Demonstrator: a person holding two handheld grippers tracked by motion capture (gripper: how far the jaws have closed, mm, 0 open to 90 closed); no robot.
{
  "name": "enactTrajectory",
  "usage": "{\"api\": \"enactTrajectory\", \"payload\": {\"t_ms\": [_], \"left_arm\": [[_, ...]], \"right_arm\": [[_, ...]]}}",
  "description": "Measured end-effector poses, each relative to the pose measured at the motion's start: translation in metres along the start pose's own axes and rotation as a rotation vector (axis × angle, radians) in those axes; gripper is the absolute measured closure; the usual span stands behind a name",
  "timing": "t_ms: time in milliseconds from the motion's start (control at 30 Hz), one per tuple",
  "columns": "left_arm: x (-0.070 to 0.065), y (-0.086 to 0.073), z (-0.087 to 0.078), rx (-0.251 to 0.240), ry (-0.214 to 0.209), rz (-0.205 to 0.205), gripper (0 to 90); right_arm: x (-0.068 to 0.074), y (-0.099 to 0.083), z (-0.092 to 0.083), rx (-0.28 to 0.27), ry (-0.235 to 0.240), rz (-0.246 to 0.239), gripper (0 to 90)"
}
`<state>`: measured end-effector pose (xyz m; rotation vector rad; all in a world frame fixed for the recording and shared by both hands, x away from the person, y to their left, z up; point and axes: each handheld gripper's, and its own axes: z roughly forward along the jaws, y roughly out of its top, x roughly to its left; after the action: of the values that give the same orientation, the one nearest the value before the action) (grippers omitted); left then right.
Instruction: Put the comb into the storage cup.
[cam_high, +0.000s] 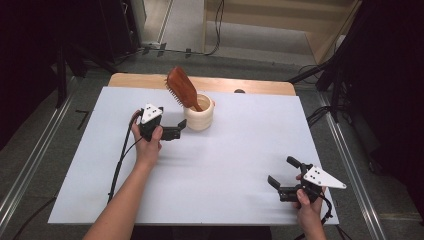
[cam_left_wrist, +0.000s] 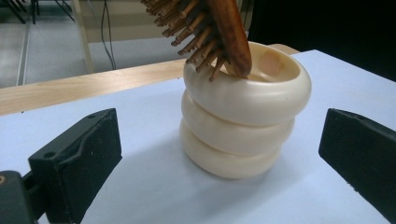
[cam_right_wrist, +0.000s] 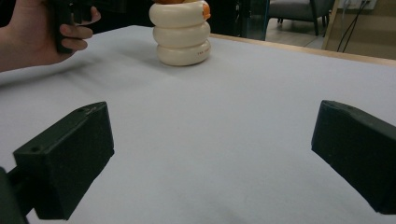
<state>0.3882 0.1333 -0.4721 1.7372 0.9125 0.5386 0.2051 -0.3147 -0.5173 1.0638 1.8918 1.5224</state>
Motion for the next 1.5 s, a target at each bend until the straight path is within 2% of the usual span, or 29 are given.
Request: {"api": "enactTrajectory", "payload": {"t_ms": [300,367,767,1133,1500], "left_arm": [[0.0,-0.007,-0.017,-0.01,-0.002,-0.001,0.0],[0.0,-0.008,-0.021,-0.001,-0.002,-0.004,0.0],[-0.001,-0.019,-0.048,-0.016,0.004,-0.028,0.0],[-0.003,-0.029,-0.073,-0.009,0.009,-0.022,0.0],[-0.002,-0.045,-0.094,0.008,0.021,-0.016,0.0]], "right_arm": [[0.0,0.0,0.0,0.002,-0.002,-0.002,0.0],[0.0,0.0,0.0,0.002,-0.002,-0.001,0.0],[0.001,0.0,0.0,0.004,-0.003,-0.002,0.0],[0.001,0.0,0.001,0.005,-0.005,-0.006,0.0],[0.001,0.0,0.001,0.007,-0.008,-0.008,0.0]]}}
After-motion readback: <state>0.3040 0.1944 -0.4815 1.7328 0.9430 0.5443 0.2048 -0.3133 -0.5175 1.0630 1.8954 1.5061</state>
